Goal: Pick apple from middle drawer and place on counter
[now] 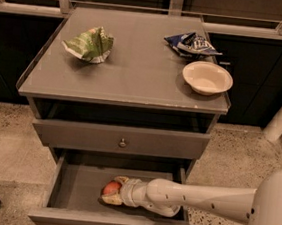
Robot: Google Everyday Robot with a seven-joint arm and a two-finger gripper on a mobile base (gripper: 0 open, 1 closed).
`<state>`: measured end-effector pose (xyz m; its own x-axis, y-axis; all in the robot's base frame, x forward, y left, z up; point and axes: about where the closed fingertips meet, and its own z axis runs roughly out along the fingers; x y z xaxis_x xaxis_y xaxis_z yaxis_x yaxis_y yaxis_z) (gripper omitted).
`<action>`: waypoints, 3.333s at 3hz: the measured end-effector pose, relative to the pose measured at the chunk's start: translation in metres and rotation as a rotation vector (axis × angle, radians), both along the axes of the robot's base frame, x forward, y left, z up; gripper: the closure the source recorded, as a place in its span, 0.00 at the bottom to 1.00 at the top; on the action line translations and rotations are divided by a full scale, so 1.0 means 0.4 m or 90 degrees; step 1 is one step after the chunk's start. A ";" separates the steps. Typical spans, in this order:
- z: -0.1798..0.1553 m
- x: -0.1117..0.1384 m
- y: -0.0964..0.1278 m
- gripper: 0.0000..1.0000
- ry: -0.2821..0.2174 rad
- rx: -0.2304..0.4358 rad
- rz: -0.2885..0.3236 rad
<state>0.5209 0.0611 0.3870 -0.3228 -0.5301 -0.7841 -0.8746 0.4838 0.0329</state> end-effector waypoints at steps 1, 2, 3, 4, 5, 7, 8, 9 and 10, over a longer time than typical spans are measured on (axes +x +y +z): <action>0.036 -0.013 -0.005 1.00 -0.004 0.035 0.023; 0.151 -0.029 -0.071 1.00 -0.021 0.086 0.049; 0.265 -0.092 -0.138 1.00 -0.029 0.105 0.086; 0.396 -0.139 -0.206 1.00 -0.060 0.097 0.099; 0.397 -0.139 -0.205 1.00 -0.060 0.097 0.099; 0.661 -0.204 -0.195 1.00 -0.153 0.048 0.165; 0.833 -0.231 -0.170 1.00 -0.209 0.001 0.206; 0.975 -0.242 -0.133 1.00 -0.250 -0.037 0.249; 0.988 -0.245 -0.130 1.00 -0.253 -0.043 0.254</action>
Offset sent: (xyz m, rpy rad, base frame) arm -0.0581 -0.0602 0.1269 0.2736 0.0122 0.2540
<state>0.4228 0.0090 0.7822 0.2263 -0.6041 -0.7641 -0.9286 0.1030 -0.3565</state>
